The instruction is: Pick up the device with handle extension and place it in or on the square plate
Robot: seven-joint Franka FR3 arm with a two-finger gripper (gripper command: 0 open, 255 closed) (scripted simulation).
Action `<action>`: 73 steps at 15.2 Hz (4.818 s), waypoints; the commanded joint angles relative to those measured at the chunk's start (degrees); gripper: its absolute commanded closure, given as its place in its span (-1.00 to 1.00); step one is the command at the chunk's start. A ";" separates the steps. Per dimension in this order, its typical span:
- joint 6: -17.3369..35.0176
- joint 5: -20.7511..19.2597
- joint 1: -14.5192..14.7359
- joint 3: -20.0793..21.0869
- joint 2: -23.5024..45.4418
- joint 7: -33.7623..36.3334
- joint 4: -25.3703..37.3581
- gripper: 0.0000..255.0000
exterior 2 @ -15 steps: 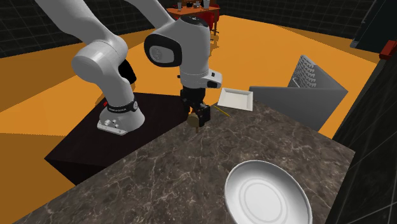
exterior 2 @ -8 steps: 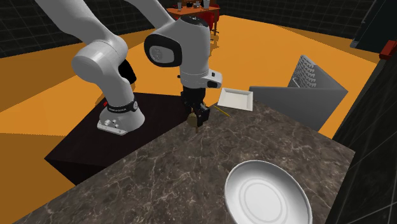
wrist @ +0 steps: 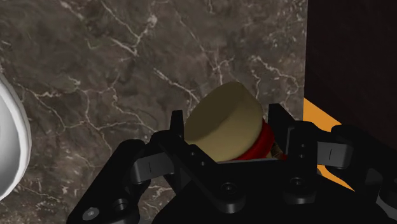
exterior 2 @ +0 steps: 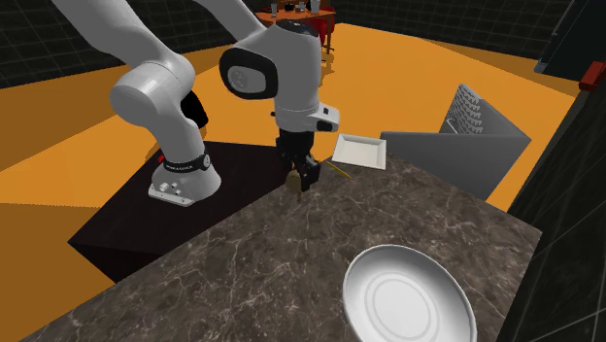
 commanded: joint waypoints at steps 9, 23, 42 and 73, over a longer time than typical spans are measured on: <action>-10.51 -0.04 -0.57 1.62 -7.35 0.47 3.16 1.00; -16.60 6.13 5.92 8.61 -2.35 8.22 13.87 1.00; -22.62 12.14 15.38 18.83 25.06 23.60 47.08 1.00; -7.32 12.47 15.35 18.88 32.96 23.30 39.68 -1.00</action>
